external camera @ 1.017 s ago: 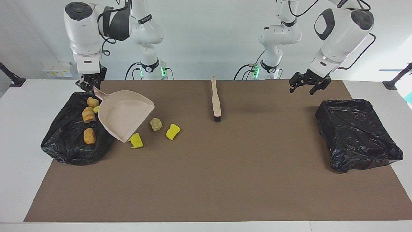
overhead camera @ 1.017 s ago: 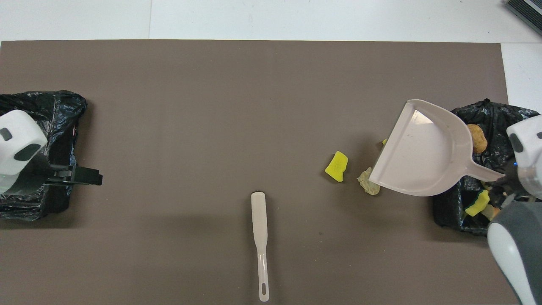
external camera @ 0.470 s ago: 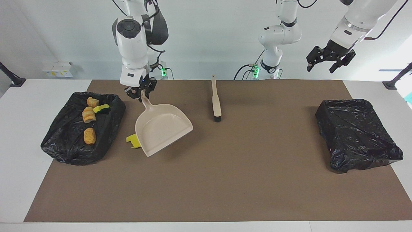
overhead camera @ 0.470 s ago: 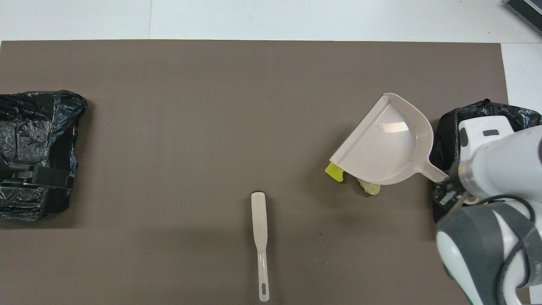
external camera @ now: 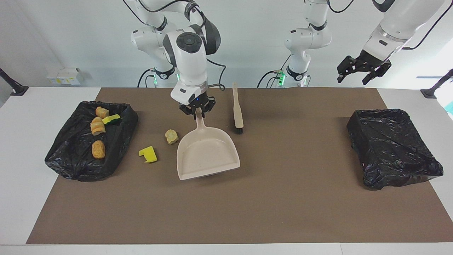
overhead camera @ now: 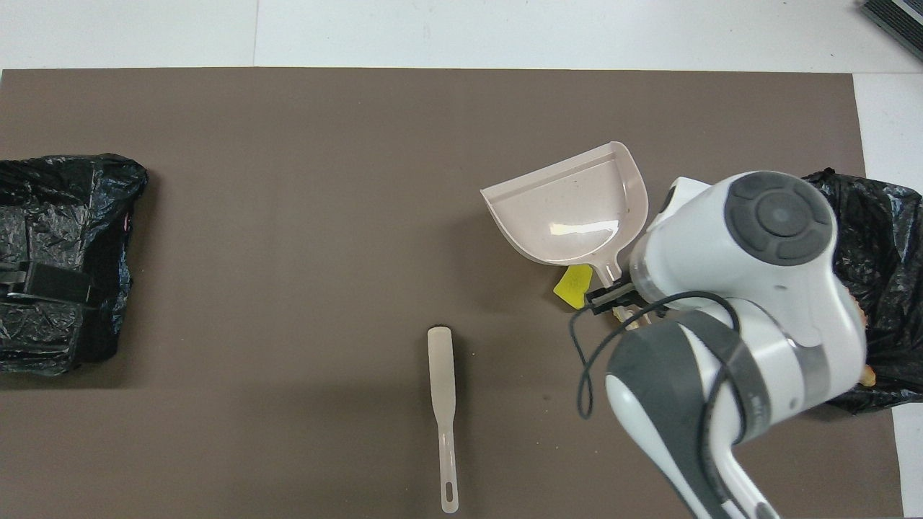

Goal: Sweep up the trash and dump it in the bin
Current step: 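Bring the empty dustpan back to the table center with the right gripper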

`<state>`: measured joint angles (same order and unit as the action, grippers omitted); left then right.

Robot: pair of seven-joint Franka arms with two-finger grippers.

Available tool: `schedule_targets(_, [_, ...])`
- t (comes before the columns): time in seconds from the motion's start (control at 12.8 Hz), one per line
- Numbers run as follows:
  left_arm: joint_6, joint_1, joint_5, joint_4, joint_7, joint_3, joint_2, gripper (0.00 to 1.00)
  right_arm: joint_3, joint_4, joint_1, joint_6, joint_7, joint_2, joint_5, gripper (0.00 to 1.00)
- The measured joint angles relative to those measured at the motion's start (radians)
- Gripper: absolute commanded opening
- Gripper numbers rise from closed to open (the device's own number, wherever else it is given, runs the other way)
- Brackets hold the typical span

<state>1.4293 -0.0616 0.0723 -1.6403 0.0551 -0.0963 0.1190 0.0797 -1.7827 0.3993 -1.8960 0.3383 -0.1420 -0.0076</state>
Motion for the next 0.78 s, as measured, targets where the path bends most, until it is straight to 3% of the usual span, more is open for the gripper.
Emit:
schedule_targets(0.47, [0.0,-0.001,0.0,0.001,0.0,0.002,0.002,1.0,0.0,0.191,0.146,-0.072,0.271,-0.237,0.0,0.0])
schedule_targets(0.7, [0.0,-0.001,-0.001,0.001,0.0,0.003,0.004,1.0,-0.002,0.268,0.165,-0.111,0.297,-0.353,0.0,0.0])
schedule_targets(0.78, [0.0,-0.001,-0.001,0.001,0.0,0.002,0.004,1.0,-0.004,0.276,0.165,-0.127,0.297,-0.376,0.0,0.14])
